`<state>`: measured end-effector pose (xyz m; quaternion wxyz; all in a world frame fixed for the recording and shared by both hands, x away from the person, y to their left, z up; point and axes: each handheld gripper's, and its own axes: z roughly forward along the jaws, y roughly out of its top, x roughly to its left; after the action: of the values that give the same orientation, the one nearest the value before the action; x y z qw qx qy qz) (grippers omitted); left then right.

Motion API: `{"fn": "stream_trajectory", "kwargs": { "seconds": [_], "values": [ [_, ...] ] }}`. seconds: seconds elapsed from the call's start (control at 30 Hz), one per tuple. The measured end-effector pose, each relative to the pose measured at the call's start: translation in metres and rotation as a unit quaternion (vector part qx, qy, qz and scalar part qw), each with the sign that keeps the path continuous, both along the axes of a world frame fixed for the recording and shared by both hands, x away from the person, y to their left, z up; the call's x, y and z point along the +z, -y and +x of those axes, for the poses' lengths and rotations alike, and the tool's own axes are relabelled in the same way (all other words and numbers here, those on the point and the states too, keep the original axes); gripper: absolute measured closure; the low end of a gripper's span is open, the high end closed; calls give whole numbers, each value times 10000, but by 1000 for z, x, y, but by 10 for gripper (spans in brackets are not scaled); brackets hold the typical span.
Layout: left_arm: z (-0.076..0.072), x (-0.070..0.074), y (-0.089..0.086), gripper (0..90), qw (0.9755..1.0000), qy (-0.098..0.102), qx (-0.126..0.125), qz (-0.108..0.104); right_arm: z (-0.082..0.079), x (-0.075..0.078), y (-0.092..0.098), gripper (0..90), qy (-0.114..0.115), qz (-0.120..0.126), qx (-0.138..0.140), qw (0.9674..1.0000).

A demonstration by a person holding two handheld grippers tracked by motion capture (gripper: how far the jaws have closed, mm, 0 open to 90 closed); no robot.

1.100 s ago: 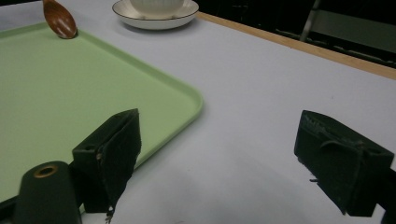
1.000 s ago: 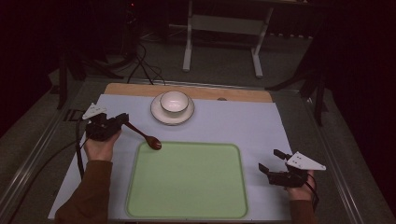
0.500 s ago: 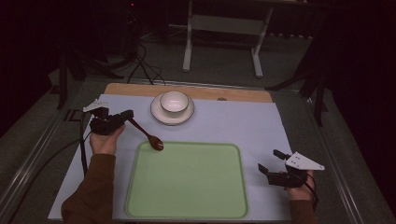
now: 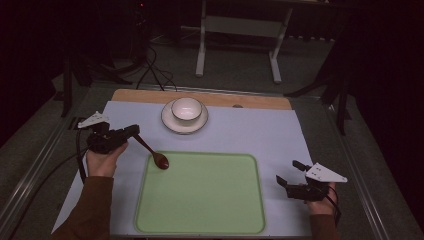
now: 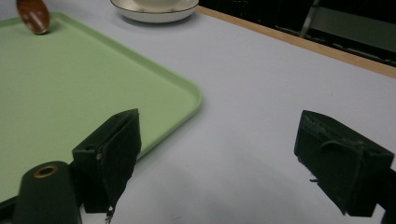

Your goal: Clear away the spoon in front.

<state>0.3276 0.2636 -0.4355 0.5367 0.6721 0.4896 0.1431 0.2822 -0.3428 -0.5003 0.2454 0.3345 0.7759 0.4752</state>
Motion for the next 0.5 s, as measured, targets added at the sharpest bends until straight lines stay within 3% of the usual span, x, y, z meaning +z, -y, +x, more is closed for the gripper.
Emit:
{"fn": "stream_trajectory", "kwargs": {
  "seconds": [0.3, 0.5],
  "values": [
    [-21, 5, 0, 838, 9995, -55, -260, 159, 0, 0, 0, 146, -1, -6, -4, 10000],
    [-27, 4, -3, 838, 9981, -338, -473, 189, 0, 0, 0, 145, 8, -10, 1, 10000]
  ]
}}
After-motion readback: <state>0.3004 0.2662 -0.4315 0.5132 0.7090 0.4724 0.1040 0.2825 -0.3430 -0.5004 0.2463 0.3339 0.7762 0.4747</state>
